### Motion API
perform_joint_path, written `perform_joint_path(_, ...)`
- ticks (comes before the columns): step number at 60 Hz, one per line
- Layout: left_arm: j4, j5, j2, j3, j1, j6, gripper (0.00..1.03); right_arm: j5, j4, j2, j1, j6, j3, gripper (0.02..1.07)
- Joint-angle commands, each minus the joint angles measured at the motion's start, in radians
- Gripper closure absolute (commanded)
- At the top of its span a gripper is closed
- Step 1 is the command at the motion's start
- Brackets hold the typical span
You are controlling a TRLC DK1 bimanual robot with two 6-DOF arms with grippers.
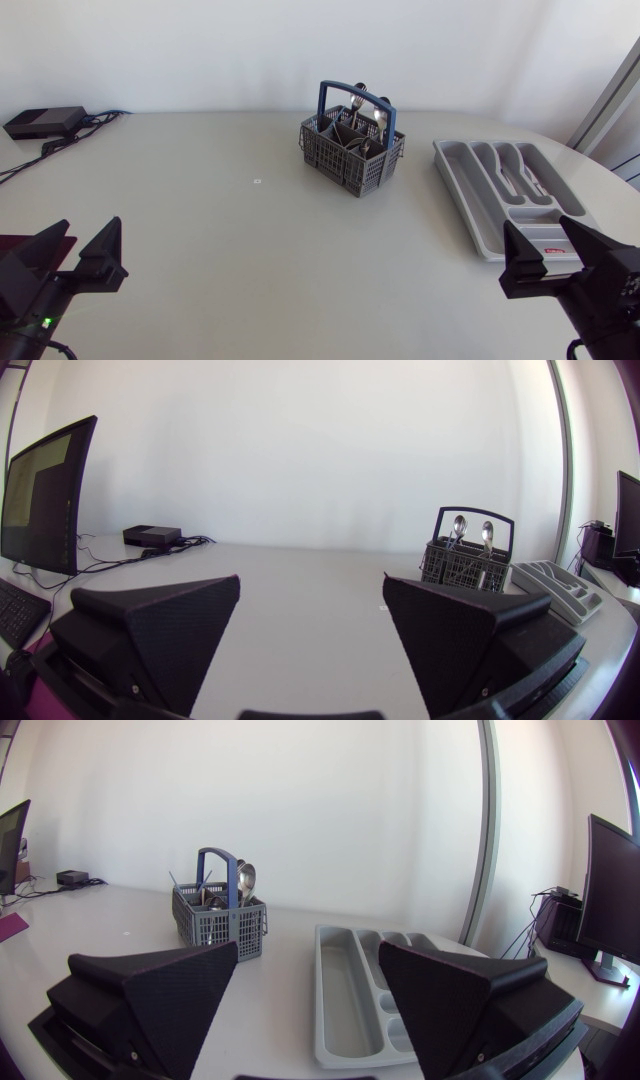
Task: Sort the cutlery from the basket into the organizer compartments.
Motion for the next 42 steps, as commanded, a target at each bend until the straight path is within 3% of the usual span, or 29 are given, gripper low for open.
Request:
perform_joint_path(1, -0.008, -0.004, -0.006, -0.013, -0.001, -0.025, 0.04, -0.001, -0.009, -0.008, 0.009, 0.012, -0.018, 0.06)
perform_joint_path(28, 0.004, -0.004, 0.011, 0.039, 0.01, -0.014, 0.04, -0.001, -0.006, 0.016, 0.029, -0.011, 0.031, 0.06)
perform_joint_path(42, 0.04, -0.004, 0.285, 0.202, 0.004, -0.026, 0.04, -0.001, 0.094, 0.302, 0.068, -0.003, 0.157, 0.06)
